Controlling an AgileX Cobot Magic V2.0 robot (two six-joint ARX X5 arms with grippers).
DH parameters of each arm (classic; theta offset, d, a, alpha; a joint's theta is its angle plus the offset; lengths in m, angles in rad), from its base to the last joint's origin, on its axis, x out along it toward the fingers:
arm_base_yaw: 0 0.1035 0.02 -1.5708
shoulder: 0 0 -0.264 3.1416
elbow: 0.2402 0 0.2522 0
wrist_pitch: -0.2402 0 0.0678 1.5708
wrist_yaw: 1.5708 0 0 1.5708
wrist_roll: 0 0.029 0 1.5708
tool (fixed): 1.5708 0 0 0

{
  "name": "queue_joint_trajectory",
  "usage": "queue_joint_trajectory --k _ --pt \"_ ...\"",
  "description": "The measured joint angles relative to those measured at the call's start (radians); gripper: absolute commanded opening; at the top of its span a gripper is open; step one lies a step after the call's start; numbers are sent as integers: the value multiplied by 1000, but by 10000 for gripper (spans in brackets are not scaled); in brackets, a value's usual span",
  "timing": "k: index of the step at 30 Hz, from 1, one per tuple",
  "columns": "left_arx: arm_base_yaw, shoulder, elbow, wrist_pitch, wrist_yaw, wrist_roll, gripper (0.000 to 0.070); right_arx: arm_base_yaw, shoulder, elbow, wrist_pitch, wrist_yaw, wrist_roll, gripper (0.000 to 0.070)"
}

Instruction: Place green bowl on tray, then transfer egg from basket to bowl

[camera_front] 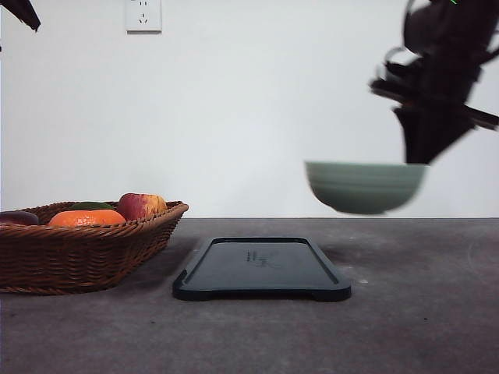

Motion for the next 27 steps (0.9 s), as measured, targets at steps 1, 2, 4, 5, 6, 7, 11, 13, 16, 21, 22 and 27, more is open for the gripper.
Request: queue_joint_trajectory --k 1,2,4,5,6,7,11,13,16,21,22,27 --pt "0 0 0 0 0 0 390 20 1 19 6 0 1 0" --pt "0 0 0 0 0 0 390 40 3 37 13 0 4 0" --pt "0 0 0 0 0 0 390 78 22 84 22 0 10 0" --pt "0 0 0 0 0 0 390 95 36 107 24 -1 13 0" --pt "0 0 0 0 0 0 390 110 54 129 25 -1 18 0" --pt "0 0 0 0 0 0 390 125 74 149 25 -1 22 0" --pt "0 0 0 0 0 0 390 175 155 210 25 1 33 0" --pt "0 0 0 0 0 0 390 195 184 226 25 16 35 0" --pt "0 0 0 0 0 0 390 216 212 232 36 43 35 0" --pt "0 0 0 0 0 0 390 229 261 232 41 53 36 0" --pt "0 0 0 -1 0 0 390 229 270 232 41 53 36 0" --pt "0 0 0 -1 0 0 390 228 302 232 39 63 36 0"
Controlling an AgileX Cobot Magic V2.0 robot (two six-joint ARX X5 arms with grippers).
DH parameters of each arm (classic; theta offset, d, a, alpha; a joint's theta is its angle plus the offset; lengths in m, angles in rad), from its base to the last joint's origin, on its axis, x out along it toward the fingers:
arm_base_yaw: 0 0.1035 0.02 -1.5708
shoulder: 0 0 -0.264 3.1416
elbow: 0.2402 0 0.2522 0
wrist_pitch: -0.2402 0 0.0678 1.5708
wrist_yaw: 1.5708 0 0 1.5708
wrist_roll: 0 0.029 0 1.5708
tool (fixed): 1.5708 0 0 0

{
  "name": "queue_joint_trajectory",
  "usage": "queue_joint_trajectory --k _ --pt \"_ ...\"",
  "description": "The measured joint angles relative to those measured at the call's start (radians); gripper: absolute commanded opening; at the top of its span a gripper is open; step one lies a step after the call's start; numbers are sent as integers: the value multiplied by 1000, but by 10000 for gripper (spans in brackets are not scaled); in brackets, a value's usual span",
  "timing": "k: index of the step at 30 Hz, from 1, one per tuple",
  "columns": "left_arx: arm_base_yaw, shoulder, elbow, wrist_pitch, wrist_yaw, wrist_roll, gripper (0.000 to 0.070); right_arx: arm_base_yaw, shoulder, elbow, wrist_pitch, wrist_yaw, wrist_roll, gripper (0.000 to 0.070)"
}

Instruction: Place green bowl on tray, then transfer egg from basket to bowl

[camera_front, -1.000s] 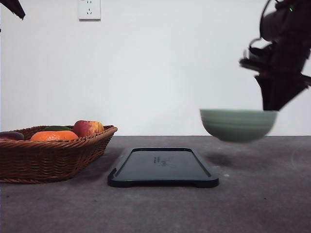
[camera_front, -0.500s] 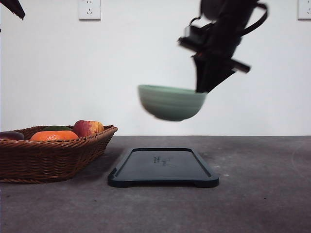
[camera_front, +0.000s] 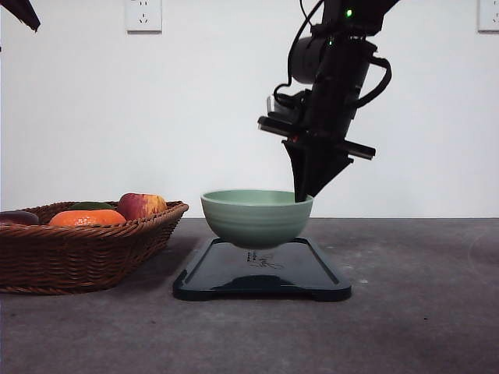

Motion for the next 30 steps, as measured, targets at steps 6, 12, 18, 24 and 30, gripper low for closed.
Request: queue_joint_trajectory --k 6,12,18,24,30 --pt "0 0 0 0 0 0 390 0 24 0 -4 14 0 4" --pt "0 0 0 0 0 0 390 4 39 4 -18 12 0 221" --pt "0 0 0 0 0 0 390 7 25 33 -48 12 0 244" --pt "0 0 0 0 0 0 391 11 -80 20 23 13 0 243" --pt "0 0 0 0 0 0 391 32 -247 -150 240 11 0 241"
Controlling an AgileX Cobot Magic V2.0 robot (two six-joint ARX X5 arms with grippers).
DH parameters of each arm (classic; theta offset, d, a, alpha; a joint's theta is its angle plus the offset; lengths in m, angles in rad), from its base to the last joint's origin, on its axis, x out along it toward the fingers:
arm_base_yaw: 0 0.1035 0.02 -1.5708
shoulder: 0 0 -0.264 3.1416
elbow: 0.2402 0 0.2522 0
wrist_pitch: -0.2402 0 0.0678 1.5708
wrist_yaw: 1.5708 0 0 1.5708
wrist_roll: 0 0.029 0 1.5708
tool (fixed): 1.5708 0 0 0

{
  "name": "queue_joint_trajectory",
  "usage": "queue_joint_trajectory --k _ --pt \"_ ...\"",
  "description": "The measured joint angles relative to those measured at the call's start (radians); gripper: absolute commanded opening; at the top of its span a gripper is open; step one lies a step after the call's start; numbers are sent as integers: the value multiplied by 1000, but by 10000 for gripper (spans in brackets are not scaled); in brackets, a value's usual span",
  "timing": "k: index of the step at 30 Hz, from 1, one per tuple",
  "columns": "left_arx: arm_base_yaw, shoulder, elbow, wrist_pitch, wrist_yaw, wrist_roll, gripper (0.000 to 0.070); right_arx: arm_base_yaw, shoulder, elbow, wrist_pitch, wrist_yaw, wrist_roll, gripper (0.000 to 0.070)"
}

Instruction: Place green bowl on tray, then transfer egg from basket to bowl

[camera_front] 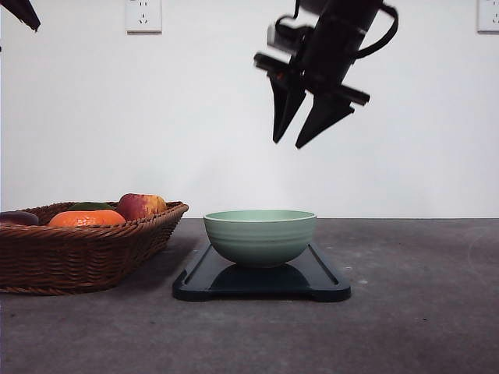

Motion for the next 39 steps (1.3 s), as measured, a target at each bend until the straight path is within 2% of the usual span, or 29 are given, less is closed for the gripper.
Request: queue_joint_trajectory --k 11,20,26,31,35,39 --pt "0 0 0 0 0 0 391 -1 -358 -545 303 1 -3 240" --pt "0 0 0 0 0 0 391 -1 -694 -879 395 6 -36 238" --pt "0 0 0 0 0 0 391 -4 -892 -1005 379 14 -56 238" --pt "-13 0 0 8 0 -12 392 -5 -1014 -1055 300 16 -56 238" --pt "-45 4 4 56 0 -36 392 -5 -1044 -1066 301 16 -56 238" --pt "-89 50 36 54 -6 -63 392 -5 -1044 -1067 301 16 -56 238"
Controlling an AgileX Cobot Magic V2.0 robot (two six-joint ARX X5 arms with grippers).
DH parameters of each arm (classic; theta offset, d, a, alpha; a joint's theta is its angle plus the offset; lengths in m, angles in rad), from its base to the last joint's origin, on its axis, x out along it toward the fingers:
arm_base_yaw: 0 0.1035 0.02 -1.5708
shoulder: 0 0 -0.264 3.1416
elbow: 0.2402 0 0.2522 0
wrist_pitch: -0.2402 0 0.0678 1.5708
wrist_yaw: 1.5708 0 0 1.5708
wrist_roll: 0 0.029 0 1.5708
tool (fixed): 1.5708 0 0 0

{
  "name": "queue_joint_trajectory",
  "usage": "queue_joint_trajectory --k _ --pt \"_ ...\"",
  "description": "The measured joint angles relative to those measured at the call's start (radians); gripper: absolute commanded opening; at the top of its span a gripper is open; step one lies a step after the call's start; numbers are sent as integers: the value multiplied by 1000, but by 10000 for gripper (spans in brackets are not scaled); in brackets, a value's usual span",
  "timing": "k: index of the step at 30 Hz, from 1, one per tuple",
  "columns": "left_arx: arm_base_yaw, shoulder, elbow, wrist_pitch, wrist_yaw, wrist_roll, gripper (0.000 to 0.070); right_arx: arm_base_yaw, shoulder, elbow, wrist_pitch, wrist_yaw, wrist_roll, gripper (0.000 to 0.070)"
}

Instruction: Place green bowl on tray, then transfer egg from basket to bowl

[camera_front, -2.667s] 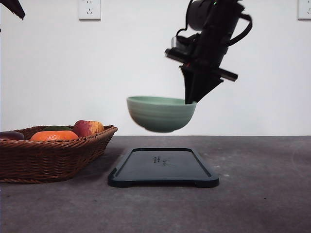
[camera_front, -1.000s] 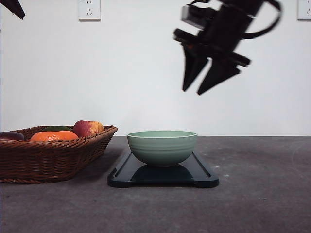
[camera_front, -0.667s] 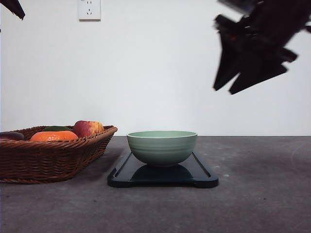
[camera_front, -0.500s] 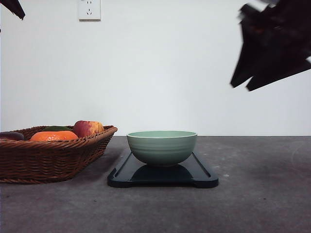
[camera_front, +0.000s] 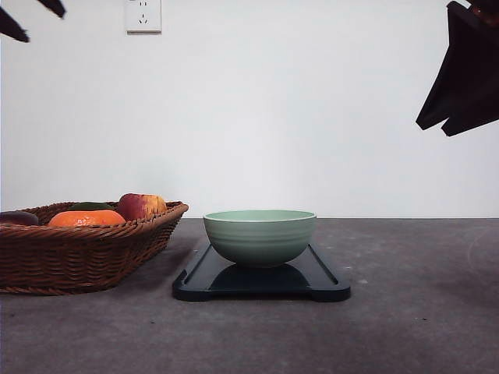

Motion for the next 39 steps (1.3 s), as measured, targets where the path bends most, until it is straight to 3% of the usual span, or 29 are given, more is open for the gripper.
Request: queue_joint_trajectory --k 10,21,39 --pt "-122 275 153 -108 -233 -30 391 0 0 0 0 4 0 238" --pt "-155 560 276 -137 -388 -101 391 0 0 0 0 7 0 238" --pt "-152 773 277 -93 -459 -122 398 0 0 0 0 10 0 238"
